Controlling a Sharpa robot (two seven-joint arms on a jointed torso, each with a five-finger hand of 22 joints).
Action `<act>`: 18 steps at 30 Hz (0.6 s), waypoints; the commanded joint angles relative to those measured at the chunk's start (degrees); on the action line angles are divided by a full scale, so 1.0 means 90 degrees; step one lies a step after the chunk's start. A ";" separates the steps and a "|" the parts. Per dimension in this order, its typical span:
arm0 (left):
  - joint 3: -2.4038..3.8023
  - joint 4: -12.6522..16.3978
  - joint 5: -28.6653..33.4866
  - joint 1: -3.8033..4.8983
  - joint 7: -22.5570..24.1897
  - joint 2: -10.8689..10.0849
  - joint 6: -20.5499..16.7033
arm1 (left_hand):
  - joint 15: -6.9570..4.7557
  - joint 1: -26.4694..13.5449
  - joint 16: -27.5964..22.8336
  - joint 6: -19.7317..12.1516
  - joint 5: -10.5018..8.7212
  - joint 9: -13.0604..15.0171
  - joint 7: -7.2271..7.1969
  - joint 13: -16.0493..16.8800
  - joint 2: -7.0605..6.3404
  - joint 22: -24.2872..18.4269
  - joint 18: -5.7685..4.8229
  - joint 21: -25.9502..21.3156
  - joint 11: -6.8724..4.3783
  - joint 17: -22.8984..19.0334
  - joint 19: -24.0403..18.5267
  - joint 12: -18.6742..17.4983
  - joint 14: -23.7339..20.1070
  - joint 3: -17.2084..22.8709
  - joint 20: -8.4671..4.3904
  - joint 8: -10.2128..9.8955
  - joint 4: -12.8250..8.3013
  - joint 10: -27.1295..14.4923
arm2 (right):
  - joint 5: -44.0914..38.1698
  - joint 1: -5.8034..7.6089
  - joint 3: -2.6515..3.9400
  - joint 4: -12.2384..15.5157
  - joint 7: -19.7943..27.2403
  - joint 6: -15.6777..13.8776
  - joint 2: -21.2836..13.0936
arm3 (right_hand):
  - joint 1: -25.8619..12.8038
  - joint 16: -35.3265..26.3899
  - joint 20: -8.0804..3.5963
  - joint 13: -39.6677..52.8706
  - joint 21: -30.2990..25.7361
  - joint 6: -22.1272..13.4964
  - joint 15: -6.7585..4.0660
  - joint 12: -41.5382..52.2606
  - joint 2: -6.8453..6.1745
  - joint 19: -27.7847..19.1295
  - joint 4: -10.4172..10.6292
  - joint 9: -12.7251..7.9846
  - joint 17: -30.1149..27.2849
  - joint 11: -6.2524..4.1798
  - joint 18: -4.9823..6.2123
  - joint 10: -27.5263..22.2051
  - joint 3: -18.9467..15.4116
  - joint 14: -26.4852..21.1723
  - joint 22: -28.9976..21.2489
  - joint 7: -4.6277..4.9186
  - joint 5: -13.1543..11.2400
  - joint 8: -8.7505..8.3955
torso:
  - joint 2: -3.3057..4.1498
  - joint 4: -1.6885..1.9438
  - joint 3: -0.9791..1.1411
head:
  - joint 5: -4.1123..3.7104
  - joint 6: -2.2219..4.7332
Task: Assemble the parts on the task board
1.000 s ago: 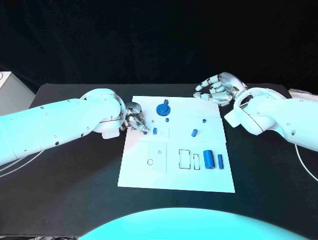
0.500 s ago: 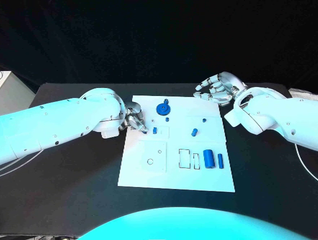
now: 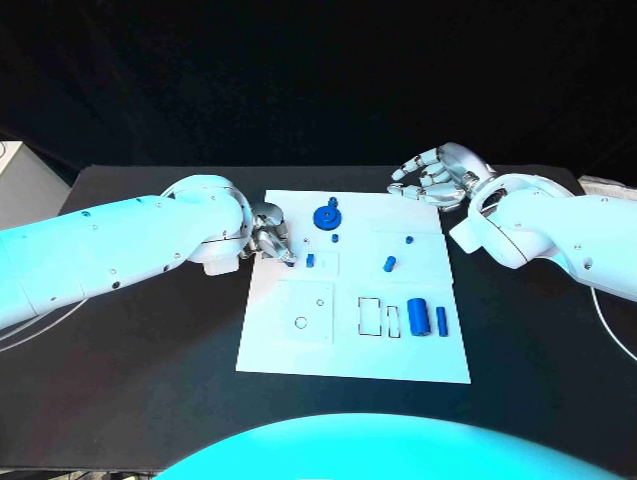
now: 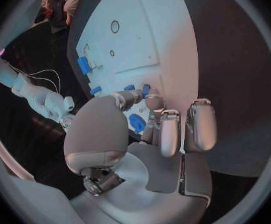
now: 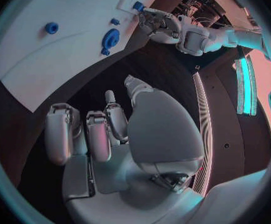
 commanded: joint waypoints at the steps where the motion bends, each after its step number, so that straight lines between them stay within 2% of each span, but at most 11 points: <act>1: -0.0007 0.0004 -0.0029 -0.0020 -0.0009 0.0044 0.0104 | -0.0042 0.0016 0.0042 0.0033 0.0026 0.0011 -0.0033 0.0010 0.0067 0.0132 -0.0040 0.0022 -0.0010 0.1540 0.0047 0.0022 0.0606 0.0991 -0.0014 0.0021 -0.0965 0.0053 | -0.0017 -0.0004 0.0000 0.0005 0.0061 0.0093 0.0002 | -0.0065 -0.0031 0.0020 0.0379 -0.0037 -0.0043 0.0026 0.0007 0.0008 0.0119 0.0009 -0.0003 0.1213 0.0000 0.0124 -0.0011 0.0030 0.0536 0.0751 0.0004 0.0044 0.0010 | 0.0007 -0.0001 0.0001 | -0.0006 -0.0001; 7: -0.0008 0.0002 0.0018 -0.0035 -0.0028 0.0087 0.0150 | -0.0053 -0.0144 0.0051 0.0094 0.0155 0.0016 -0.0049 0.0089 0.0032 0.0168 -0.0047 0.0044 -0.0025 0.1557 0.0076 0.0082 0.0612 0.1094 -0.0024 0.0032 -0.1005 0.0147 | -0.0017 -0.0004 0.0000 0.0006 0.0060 0.0093 0.0000 | -0.0065 -0.0031 0.0020 0.0379 -0.0037 -0.0043 0.0026 0.0007 0.0008 0.0119 0.0009 -0.0003 0.1213 0.0000 0.0124 -0.0011 0.0030 0.0536 0.0751 0.0004 0.0044 0.0010 | 0.0008 0.0000 0.0001 | -0.0011 -0.0020; 10: -0.0011 0.0010 0.0029 -0.0044 -0.0033 0.0103 0.0193 | -0.0066 -0.0244 0.0065 0.0135 0.0288 0.0022 -0.0067 0.0134 -0.0015 0.0203 -0.0055 0.0064 -0.0041 0.1581 0.0101 0.0115 0.0620 0.1134 -0.0034 0.0043 -0.1054 0.0201 | -0.0017 -0.0004 0.0000 0.0007 0.0059 0.0093 -0.0001 | -0.0065 -0.0031 0.0020 0.0379 -0.0037 -0.0043 0.0026 0.0007 0.0008 0.0119 0.0009 -0.0003 0.1213 0.0000 0.0124 -0.0011 0.0030 0.0536 0.0751 0.0004 0.0044 0.0010 | 0.0007 -0.0002 0.0001 | -0.0014 -0.0035; 11: -0.0012 0.0013 0.0030 -0.0045 -0.0034 0.0105 0.0202 | -0.0076 -0.0329 0.0082 0.0180 0.0434 0.0029 -0.0085 0.0159 -0.0041 0.0215 -0.0058 0.0070 -0.0056 0.1611 0.0110 0.0136 0.0630 0.1139 -0.0044 0.0058 -0.1079 0.0244 | -0.0017 -0.0004 0.0000 0.0007 0.0059 0.0093 -0.0002 | -0.0065 -0.0031 0.0020 0.0379 -0.0037 -0.0043 0.0026 0.0007 0.0008 0.0119 0.0009 -0.0003 0.1213 0.0000 0.0124 -0.0011 0.0030 0.0536 0.0751 0.0004 0.0044 0.0010 | 0.0005 -0.0001 0.0000 | -0.0017 -0.0037; 13: -0.0015 0.0023 0.0034 -0.0050 -0.0033 0.0111 0.0225 | -0.0084 -0.0378 0.0084 0.0216 0.0547 0.0038 -0.0100 0.0151 -0.0058 0.0233 -0.0062 0.0080 -0.0066 0.1615 0.0122 0.0132 0.0631 0.1131 -0.0050 0.0077 -0.1090 0.0257 | -0.0017 -0.0004 0.0000 0.0008 0.0058 0.0092 -0.0005 | -0.0065 -0.0031 0.0020 0.0379 -0.0037 -0.0043 0.0026 0.0007 0.0008 0.0119 0.0009 -0.0003 0.1213 0.0000 0.0124 -0.0011 0.0030 0.0536 0.0751 0.0004 0.0044 0.0010 | 0.0005 0.0000 -0.0001 | -0.0023 -0.0037; 18: -0.0018 0.0040 0.0040 -0.0055 -0.0033 0.0115 0.0251 | -0.0091 -0.0439 0.0100 0.0257 0.0607 0.0049 -0.0117 0.0134 -0.0082 0.0257 -0.0068 0.0093 -0.0077 0.1642 0.0139 0.0127 0.0640 0.1100 -0.0056 0.0101 -0.1087 0.0273 | -0.0017 -0.0004 0.0000 0.0010 0.0057 0.0090 -0.0008 | -0.0065 -0.0031 0.0020 0.0379 -0.0037 -0.0043 0.0026 0.0007 0.0008 0.0119 0.0009 -0.0003 0.1213 0.0000 0.0124 -0.0011 0.0030 0.0536 0.0751 0.0004 0.0044 0.0010 | 0.0001 0.0001 0.0001 | -0.0028 -0.0037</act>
